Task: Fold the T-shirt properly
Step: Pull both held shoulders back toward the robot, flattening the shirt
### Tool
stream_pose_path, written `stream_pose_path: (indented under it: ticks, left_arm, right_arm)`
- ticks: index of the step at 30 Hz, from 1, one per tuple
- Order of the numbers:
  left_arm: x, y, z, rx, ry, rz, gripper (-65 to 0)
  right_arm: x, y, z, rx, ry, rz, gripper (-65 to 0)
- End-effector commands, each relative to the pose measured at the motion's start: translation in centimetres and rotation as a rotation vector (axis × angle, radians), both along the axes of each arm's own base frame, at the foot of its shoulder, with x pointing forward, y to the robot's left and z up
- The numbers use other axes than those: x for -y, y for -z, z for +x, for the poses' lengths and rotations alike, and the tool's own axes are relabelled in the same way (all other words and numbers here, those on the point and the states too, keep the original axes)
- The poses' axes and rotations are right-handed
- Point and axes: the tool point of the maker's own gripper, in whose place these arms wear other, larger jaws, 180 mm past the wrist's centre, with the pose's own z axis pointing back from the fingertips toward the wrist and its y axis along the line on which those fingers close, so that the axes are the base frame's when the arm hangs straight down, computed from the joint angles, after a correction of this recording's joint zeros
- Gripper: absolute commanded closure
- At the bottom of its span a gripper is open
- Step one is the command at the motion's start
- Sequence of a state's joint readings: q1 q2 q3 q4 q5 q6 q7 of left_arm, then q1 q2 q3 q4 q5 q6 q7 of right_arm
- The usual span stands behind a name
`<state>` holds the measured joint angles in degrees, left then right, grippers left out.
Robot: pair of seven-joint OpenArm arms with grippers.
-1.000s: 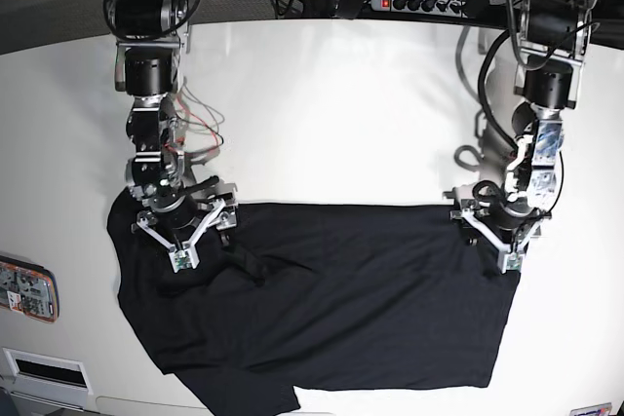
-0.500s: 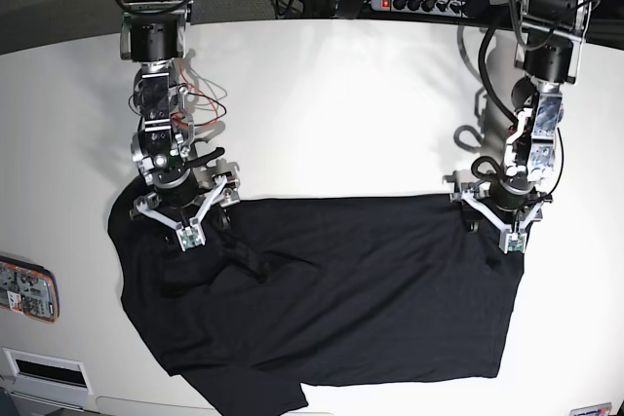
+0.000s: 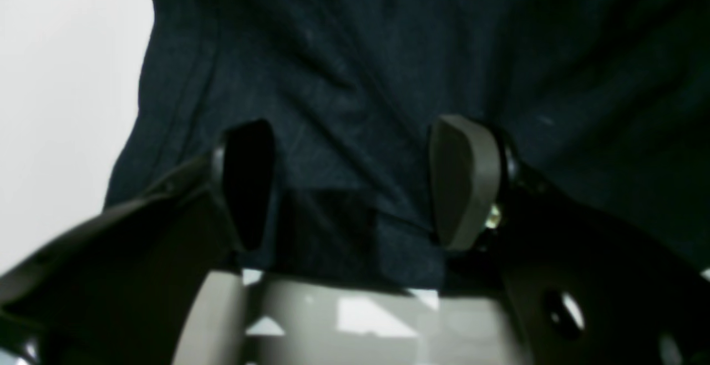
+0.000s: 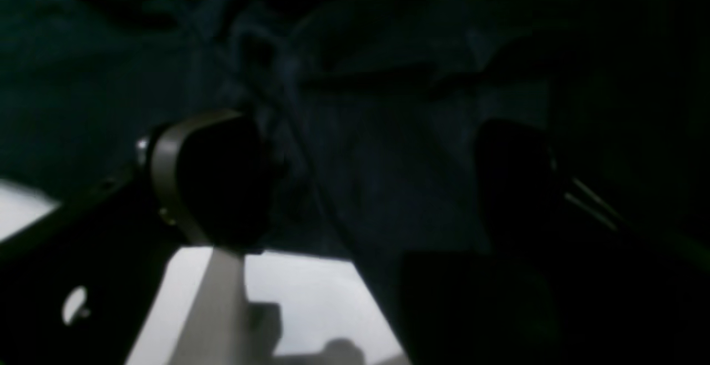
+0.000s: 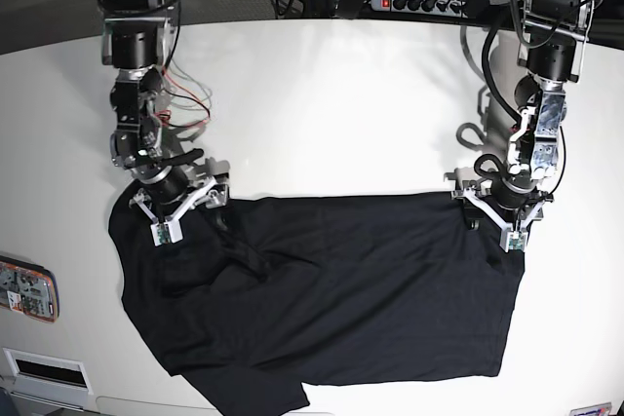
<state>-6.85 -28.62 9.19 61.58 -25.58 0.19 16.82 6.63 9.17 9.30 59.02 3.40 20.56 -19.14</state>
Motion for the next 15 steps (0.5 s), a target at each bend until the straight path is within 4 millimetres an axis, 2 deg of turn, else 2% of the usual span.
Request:
stream_pose_path:
  ticks: [1,4,7,11,15]
  left_arm:
    - [-0.9,5.5,-7.5,-0.334,0.005,0.061,-41.9]
    - [-0.4,5.5,-8.1,-0.332,0.018,0.057,-41.9]
    - [0.5,5.2,-9.0,-0.322,0.046,0.052,-41.9]
    - [1.0,5.5,-10.3,-0.334,0.058,0.048,-41.9]
    - [1.0,5.9,-11.0,-0.346,0.059,0.05,-41.9]
  right_arm:
    - [-0.8,7.0,-8.0,-0.385,-0.087,-0.08,-61.7]
    - [-0.7,7.3,-8.5,-0.394,-0.086,-0.084,-61.7]
    - [0.0,8.7,-11.1,-0.446,-0.068,-0.121,-61.6]
    - [0.3,7.6,-11.4,-0.405,-0.091,-0.18,-61.6]
    - [0.7,7.5,-13.4,-0.423,-0.111,-0.223,-61.6]
